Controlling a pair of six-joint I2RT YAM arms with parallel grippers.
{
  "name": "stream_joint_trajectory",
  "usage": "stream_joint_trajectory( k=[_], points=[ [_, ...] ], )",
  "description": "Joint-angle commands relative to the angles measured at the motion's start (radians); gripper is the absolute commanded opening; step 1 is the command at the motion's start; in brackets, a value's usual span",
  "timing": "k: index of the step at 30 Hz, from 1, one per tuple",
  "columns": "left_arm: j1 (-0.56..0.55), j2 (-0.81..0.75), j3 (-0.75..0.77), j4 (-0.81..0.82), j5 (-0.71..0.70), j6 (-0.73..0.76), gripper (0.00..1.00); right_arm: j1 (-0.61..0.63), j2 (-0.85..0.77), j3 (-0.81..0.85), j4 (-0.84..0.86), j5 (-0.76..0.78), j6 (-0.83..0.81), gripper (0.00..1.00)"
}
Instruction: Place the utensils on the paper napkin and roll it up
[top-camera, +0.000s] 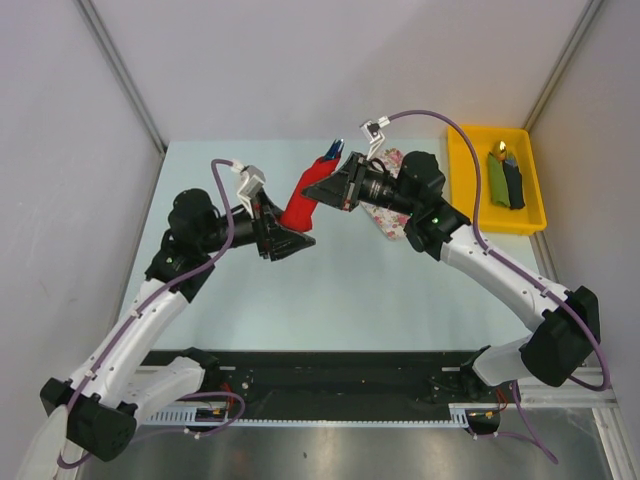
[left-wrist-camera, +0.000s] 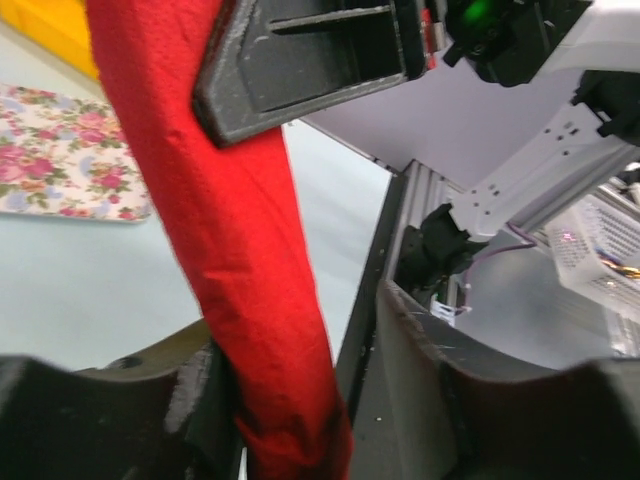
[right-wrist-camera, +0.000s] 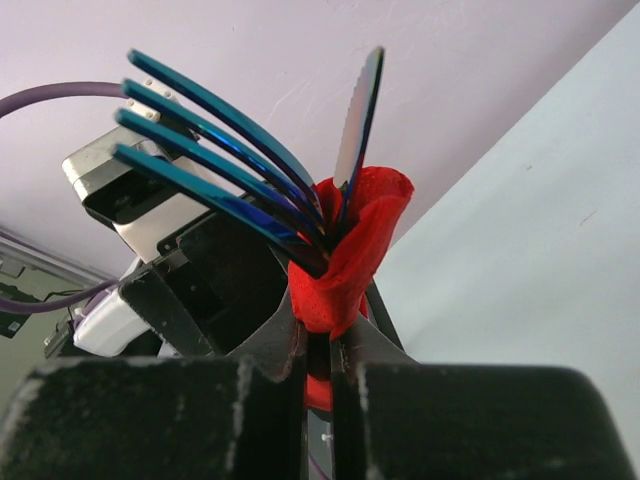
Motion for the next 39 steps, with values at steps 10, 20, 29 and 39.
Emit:
stream_joint_trajectory(
  k=[10,20,29,39],
  points=[
    [0.004,-0.059,0.121,-0.260,-0.462,0.253,0.76,0.014,-0.064,0.000,-0.048,0.064,-0.068,0.00],
    [-0.109,-0.171,0.113,-0.306,-0.577,0.573,0.88,0.006,-0.023,0.023,-0.222,0.213,-0.107,0.00],
    [-0.172,-0.096,0.156,-0.306,-0.539,0.610,0.85,0.017,-0.020,0.030,-0.199,0.179,-0.104,0.00],
    [-0.175,0.010,0.181,-0.298,-0.424,0.494,0.68,0.041,-0.040,0.027,-0.127,0.131,-0.122,0.00]
  ],
)
